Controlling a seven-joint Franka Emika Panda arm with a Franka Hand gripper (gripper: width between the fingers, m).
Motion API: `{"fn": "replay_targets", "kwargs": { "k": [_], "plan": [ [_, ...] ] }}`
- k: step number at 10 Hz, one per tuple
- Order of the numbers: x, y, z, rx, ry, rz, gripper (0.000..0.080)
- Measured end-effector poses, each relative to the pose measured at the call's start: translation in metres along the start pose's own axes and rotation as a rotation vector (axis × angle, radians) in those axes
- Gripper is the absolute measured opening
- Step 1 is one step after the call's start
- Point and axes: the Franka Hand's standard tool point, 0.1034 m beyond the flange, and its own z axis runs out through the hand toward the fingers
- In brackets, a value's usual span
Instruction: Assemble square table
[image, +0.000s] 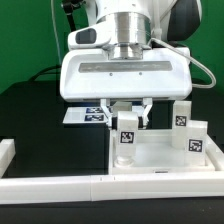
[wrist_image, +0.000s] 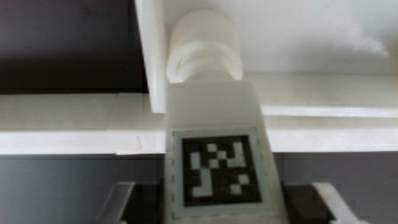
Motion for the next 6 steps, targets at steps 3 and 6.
{"fn": "replay_targets", "kwargs": {
  "k": [3, 6],
  "plan": [
    [-0.0053, 0.0026, 0.0057, -0.006, -0.002, -0.002, 0.029],
    [-0.0056, 0.0025, 0.0058, -0.006, -0.003, -0.002, 0.0541]
  ]
}}
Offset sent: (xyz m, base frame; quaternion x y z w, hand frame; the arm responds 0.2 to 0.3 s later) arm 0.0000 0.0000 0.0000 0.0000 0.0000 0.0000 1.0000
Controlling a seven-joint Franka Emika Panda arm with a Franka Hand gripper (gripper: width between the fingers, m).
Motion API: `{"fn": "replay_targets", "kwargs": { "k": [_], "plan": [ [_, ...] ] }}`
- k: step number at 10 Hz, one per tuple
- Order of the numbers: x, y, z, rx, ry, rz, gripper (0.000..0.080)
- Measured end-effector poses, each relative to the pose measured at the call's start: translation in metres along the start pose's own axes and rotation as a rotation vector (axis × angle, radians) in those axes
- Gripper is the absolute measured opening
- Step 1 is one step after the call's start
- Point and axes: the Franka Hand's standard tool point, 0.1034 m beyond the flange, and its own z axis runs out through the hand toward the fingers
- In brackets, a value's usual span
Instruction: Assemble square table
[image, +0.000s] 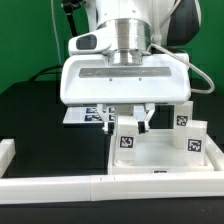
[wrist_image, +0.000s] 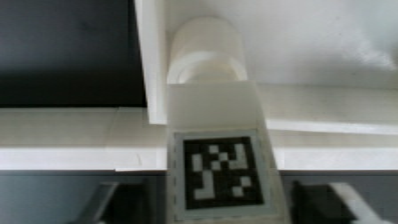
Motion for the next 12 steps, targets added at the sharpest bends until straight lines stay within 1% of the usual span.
{"fn": "replay_targets", "kwargs": {
  "k": [1, 2, 3, 8, 9, 10, 11, 12],
  "plan": [
    [0.0, 0.0, 0.0, 0.0, 0.0, 0.0, 0.0541],
    [0.0, 0.0, 0.0, 0.0, 0.0, 0.0, 0.0615],
    [0.0, 0.0, 0.0, 0.0, 0.0, 0.0, 0.0643],
    [-0.001, 0.0, 0.0, 0.002, -0.007, 0.001, 0.0649],
    [-0.001, -0.005, 0.0, 0.03, -0.088, 0.022, 0.0649],
    [0.008, -0.007, -0.002, 0.048, -0.132, 0.038, 0.0649],
    [0.013, -0.006, 0.0, 0.051, -0.142, 0.047, 0.0649],
    [0.012, -0.007, 0.002, 0.072, -0.219, 0.053, 0.0649]
  ]
}}
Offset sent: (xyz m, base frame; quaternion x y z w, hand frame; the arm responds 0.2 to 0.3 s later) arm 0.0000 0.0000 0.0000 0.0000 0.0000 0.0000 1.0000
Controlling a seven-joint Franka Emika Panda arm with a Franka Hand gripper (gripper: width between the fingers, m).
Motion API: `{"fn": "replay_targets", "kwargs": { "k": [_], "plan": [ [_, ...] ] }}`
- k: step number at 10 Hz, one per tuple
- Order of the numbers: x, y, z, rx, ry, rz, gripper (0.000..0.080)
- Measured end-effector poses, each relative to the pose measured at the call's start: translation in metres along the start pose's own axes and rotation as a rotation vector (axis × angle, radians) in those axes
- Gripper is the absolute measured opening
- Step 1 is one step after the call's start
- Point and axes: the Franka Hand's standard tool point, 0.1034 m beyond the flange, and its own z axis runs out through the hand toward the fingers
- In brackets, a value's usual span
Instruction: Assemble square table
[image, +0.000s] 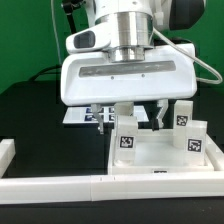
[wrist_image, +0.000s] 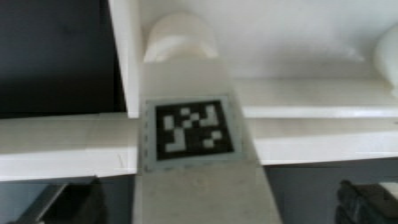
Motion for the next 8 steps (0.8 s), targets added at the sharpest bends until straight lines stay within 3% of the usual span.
{"fn": "replay_targets", "kwargs": {
  "k": [2, 5, 8],
  "plan": [
    [0.0068, 0.0053, 0.0038, 0.025, -0.121, 0.011, 0.0649],
    [0.0014, 0.0118, 0.0042, 0.031, -0.189, 0.038, 0.0649],
    [0.0004, 0.011, 0.0049, 0.022, -0.192, 0.155, 0.0289]
  ]
}}
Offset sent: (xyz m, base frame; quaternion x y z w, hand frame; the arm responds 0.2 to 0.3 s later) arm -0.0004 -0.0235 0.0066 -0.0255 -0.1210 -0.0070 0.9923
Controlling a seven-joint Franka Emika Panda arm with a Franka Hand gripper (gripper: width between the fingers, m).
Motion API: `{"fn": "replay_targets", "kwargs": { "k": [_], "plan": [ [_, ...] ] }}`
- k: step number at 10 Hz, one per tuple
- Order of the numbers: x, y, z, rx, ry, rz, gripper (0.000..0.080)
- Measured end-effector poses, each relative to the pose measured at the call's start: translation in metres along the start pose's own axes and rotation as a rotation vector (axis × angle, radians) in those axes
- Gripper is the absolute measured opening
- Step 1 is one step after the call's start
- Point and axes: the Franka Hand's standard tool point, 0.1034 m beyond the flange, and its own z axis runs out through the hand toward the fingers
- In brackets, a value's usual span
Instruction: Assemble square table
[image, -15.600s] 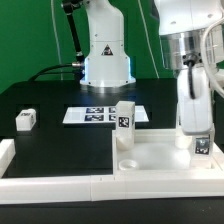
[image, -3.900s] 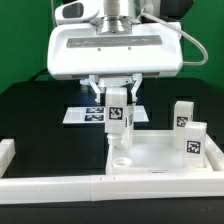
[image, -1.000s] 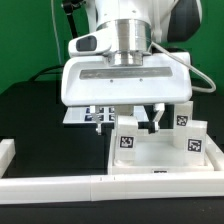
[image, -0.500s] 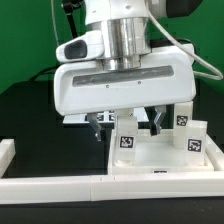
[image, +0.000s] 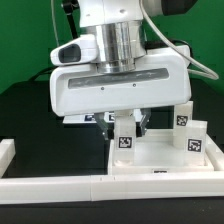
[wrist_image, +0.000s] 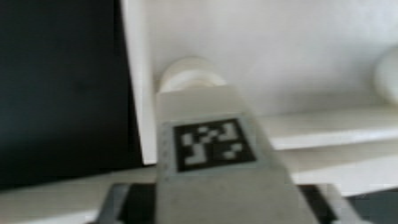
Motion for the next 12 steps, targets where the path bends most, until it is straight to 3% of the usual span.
{"fn": "replay_targets", "kwargs": {
  "k": [4, 6, 7, 9, 10, 12],
  "plan": [
    [0.0, -0.001, 0.001, 0.0, 0.0, 0.239, 0.029],
    [-0.003, -0.003, 0.002, 0.004, 0.044, 0.665, 0.029],
    [-0.008, -0.008, 0.003, 0.01, 0.013, 0.896, 0.029],
    [-0.008, -0.021, 0.005, 0.059, 0.002, 1.148, 0.029],
    [-0.006, -0.027, 0.005, 0.062, -0.004, 1.269, 0.029],
    [-0.007, -0.027, 0.006, 0.06, -0.003, 1.228, 0.029]
  ]
}}
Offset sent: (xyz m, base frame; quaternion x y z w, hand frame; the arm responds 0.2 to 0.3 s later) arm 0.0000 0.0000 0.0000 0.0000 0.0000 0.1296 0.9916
